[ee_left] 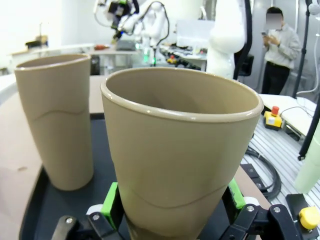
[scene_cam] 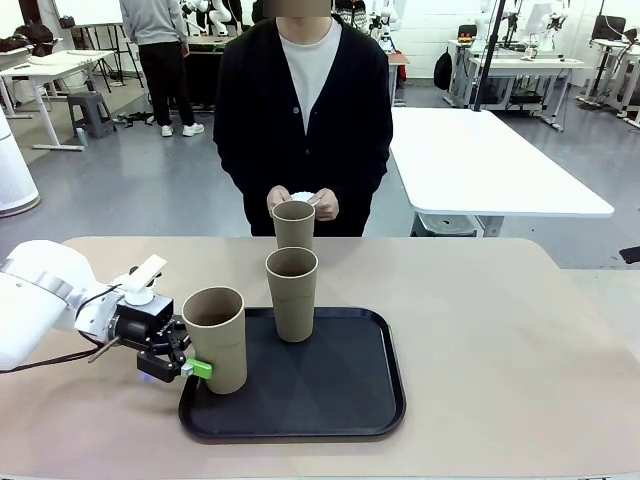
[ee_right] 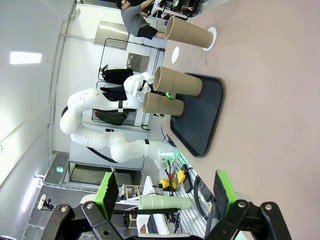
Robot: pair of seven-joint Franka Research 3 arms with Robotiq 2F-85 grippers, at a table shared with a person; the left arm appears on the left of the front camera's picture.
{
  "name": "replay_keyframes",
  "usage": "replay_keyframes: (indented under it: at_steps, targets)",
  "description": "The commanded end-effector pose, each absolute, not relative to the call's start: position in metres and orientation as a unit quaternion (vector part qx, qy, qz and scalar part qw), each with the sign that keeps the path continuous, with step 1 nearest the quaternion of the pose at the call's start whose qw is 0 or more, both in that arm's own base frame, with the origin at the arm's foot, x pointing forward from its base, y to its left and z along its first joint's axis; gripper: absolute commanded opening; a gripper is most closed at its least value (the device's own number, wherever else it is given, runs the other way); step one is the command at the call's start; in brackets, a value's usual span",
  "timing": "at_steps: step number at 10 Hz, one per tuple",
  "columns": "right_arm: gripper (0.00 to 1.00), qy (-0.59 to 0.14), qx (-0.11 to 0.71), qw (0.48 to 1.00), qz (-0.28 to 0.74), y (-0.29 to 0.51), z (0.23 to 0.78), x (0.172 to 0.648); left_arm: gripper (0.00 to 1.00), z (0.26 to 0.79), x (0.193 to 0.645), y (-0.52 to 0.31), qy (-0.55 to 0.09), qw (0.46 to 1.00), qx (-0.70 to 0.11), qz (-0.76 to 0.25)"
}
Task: Place coasters on the table and set cups on them.
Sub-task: Take one Reusable plastic cup from the Flat Tray and place it on a coaster set by the human.
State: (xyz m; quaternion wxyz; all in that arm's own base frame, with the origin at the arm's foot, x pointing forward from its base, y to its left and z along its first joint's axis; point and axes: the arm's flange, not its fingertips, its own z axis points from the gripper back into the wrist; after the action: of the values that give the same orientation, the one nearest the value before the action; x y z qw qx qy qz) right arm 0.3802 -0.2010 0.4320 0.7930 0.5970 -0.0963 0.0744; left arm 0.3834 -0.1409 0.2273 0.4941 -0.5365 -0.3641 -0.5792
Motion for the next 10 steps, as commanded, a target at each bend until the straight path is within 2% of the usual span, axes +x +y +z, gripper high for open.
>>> replay_keyframes:
  at_steps: [1, 4, 5, 6, 7, 9, 10]
  targets:
    - [1.00, -0.094, 0.599, 0.791, 0.077, -0.2034, 0.4336, 0.3815, 1.00, 0.2163, 0.3825, -0.1491, -0.380, 0.480, -0.532, -0.585]
    - [1.00, -0.094, 0.599, 0.791, 0.077, -0.2034, 0.4336, 0.3815, 0.97, 0.2106, 0.3819, -0.1506, -0.379, 0.470, -0.539, -0.588]
    - [1.00, -0.094, 0.599, 0.791, 0.077, -0.2034, 0.4336, 0.3815, 0.41, 0.2115, 0.3823, -0.1500, -0.382, 0.462, -0.542, -0.589]
    - [1.00, -0.094, 0.599, 0.791, 0.077, -0.2034, 0.4336, 0.3815, 0.38, 0.2118, 0.3825, -0.1493, -0.382, 0.461, -0.543, -0.589]
    - [1.00, -0.094, 0.599, 0.791, 0.077, -0.2034, 0.4336, 0.3815, 0.00, 0.2121, 0.3824, -0.1494, -0.383, 0.463, -0.542, -0.588]
    - [1.00, -0.094, 0.599, 0.791, 0.077, -0.2034, 0.4336, 0.3815, 0.00, 0.2142, 0.3816, -0.1491, -0.382, 0.464, -0.540, -0.589]
    - [1.00, -0.094, 0.599, 0.791, 0.077, -0.2034, 0.4336, 0.3815, 0.26, 0.2184, 0.3802, -0.1476, -0.379, 0.461, -0.538, -0.596]
